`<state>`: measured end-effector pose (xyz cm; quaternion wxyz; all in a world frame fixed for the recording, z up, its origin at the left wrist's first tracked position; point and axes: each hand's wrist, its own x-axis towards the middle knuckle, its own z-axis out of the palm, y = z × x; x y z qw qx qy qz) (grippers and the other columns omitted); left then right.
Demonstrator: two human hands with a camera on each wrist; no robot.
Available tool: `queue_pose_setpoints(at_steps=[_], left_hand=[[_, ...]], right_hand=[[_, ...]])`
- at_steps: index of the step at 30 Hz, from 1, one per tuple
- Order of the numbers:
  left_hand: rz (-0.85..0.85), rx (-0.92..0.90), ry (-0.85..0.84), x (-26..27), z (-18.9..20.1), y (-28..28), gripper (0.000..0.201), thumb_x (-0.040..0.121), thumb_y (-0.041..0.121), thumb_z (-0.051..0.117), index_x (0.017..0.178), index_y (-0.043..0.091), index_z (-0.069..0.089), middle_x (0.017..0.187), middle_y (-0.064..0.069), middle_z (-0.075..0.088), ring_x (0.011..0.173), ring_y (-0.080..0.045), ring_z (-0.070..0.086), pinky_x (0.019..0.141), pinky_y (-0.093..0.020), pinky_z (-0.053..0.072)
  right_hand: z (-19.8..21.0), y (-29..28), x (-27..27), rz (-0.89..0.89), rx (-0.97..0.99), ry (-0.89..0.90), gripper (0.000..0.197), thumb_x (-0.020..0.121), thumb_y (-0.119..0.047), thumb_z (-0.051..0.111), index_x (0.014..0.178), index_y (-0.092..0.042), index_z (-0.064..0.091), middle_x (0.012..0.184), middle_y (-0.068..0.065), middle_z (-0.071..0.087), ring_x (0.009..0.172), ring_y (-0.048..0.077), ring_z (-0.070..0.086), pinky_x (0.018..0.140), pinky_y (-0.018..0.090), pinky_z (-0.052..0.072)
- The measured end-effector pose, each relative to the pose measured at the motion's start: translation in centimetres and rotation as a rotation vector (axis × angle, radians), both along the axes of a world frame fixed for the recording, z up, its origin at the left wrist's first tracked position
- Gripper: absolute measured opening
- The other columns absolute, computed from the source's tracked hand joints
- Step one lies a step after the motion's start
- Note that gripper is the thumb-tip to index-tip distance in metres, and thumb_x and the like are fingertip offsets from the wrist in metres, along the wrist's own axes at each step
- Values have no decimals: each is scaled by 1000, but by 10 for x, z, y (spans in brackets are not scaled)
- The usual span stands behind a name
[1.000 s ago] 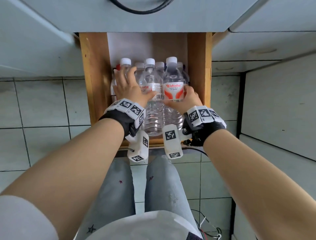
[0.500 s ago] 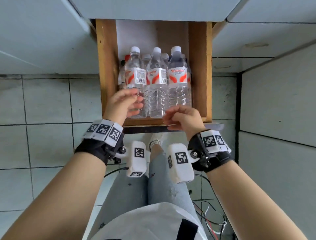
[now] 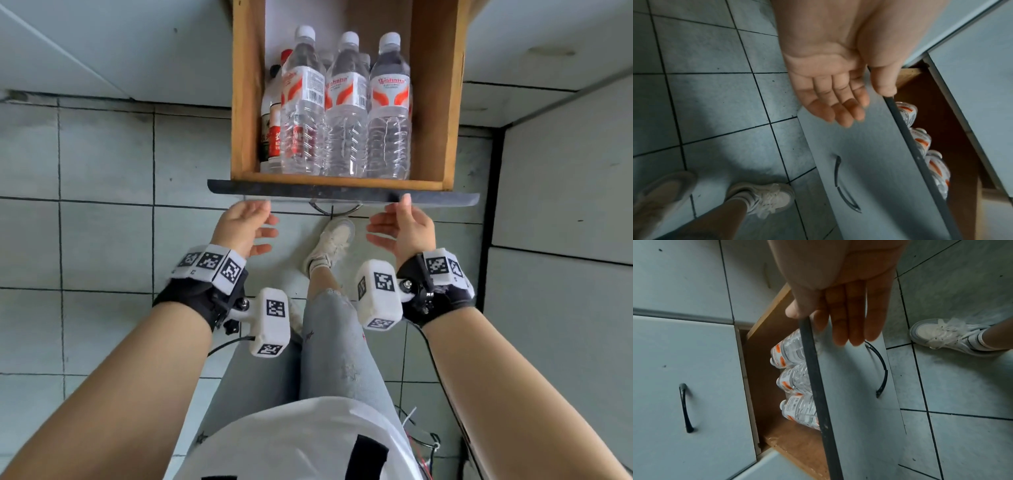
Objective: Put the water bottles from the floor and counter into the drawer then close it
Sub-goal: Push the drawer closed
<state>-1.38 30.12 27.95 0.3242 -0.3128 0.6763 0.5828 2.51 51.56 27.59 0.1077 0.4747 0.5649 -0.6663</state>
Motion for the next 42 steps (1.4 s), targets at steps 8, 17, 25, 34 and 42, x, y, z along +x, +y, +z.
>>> queue_pose_setpoints(at_steps=[8, 17, 25, 34, 42], left_hand=[[60, -124, 84, -11, -11, 4, 23, 90, 26, 54, 70, 17, 60, 70, 3, 65, 49, 1, 64, 49, -13, 50], [150, -198, 220, -44, -17, 19, 25, 88, 20, 58, 64, 16, 60, 49, 8, 63, 44, 0, 62, 49, -11, 51], [131, -199, 240, -134, -14, 39, 30, 91, 22, 53, 63, 15, 56, 46, 8, 62, 41, 2, 60, 56, -14, 52], [104, -214, 221, -229, -13, 72, 20, 81, 0, 62, 75, 18, 53, 60, 6, 61, 50, 1, 59, 93, -38, 52], [123, -106, 187, -285, -15, 83, 34, 78, -17, 51, 78, 17, 45, 73, 2, 49, 64, -8, 53, 57, -20, 46]], right_hand=[[-12, 1, -4, -94, 69, -23, 37, 97, -23, 39, 64, -10, 50, 36, -6, 59, 34, 6, 55, 39, 19, 50], [-18, 8, -44, -96, 117, -25, 37, 97, -23, 39, 64, -11, 48, 52, 6, 54, 31, 5, 51, 36, 19, 49], [-21, 32, -131, 16, 104, 33, 38, 97, -25, 36, 63, -13, 49, 35, -6, 57, 31, 6, 54, 38, 19, 49], [-17, 55, -228, 200, 163, 115, 32, 96, -26, 41, 67, -14, 49, 62, 3, 56, 46, 10, 55, 49, 19, 52], [-13, 57, -289, 256, 142, 95, 33, 87, -1, 55, 57, -11, 43, 60, 4, 49, 55, 14, 53, 61, 28, 52]])
